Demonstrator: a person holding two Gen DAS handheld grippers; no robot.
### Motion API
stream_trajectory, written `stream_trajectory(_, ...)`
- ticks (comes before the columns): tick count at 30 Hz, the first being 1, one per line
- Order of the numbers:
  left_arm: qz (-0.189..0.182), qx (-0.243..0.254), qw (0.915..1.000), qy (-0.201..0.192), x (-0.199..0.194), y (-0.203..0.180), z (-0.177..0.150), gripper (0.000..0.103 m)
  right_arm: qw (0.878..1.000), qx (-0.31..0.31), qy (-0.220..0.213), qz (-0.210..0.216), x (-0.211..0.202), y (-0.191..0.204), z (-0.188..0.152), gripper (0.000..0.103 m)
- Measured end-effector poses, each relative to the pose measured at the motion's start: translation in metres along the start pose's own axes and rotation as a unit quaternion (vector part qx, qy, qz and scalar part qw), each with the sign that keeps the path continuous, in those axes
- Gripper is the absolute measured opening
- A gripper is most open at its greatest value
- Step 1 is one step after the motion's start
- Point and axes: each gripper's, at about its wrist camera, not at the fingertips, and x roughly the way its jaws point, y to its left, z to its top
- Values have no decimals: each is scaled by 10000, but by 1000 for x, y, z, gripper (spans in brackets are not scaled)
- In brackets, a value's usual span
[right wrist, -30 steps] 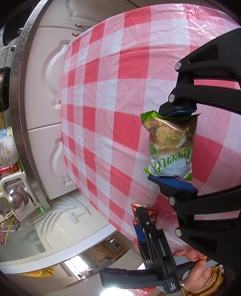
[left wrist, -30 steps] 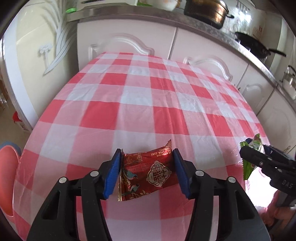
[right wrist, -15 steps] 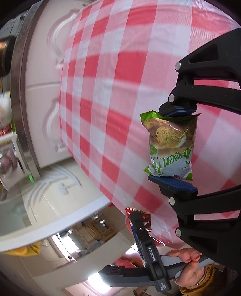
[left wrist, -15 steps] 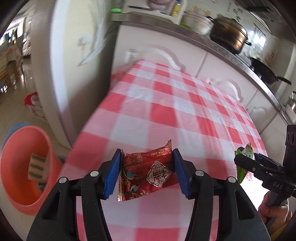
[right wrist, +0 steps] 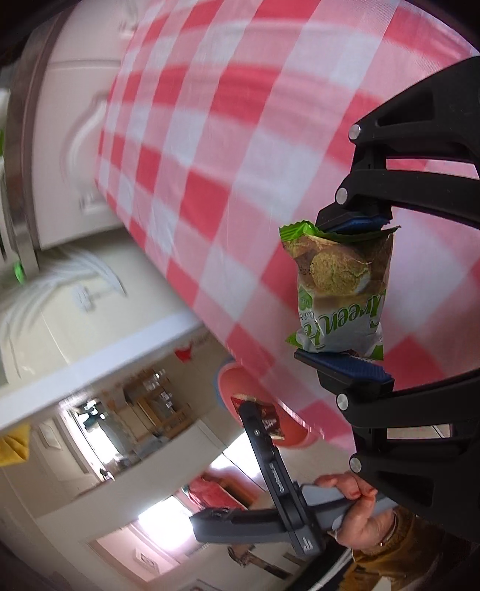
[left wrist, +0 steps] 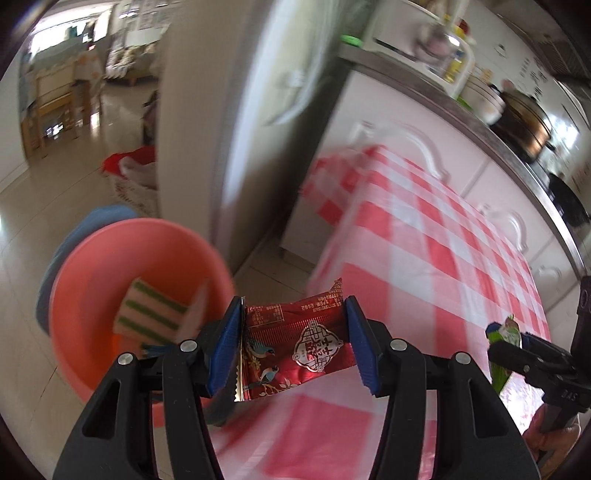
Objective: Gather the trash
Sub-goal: 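Carry the wrapper and Green Peas bag over the orange bucket with both tools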
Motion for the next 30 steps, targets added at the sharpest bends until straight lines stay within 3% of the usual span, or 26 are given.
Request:
stream_trajectory(14, 573, -1094, 9923, -99, 4, 113, 5, 56, 9919, -906, 543, 702, 78, 102, 52, 55)
stream_trajectory(17, 624, -1225, 9905, -51, 10, 126, 1, 56, 9885, -1122, 677, 750, 97, 123, 61, 46)
stream_trajectory(22, 595, -1417, 9881, 57, 22, 138, -8, 56, 9869, -1317, 755, 553, 119, 133, 63, 46)
stream_trajectory(23, 575, -1407, 9884, 45, 21, 139, -8, 56, 9881, -1230, 739, 556, 116, 127, 63, 49)
stream_trajectory(25, 567, -1374, 9889, 21, 21, 139, -9, 56, 9893, -1077, 737, 646, 105, 114, 59, 78)
stream_trajectory(30, 451, -1352, 9898, -19, 24, 138, -7, 56, 9873, -1254, 890, 405, 94, 97, 38, 82)
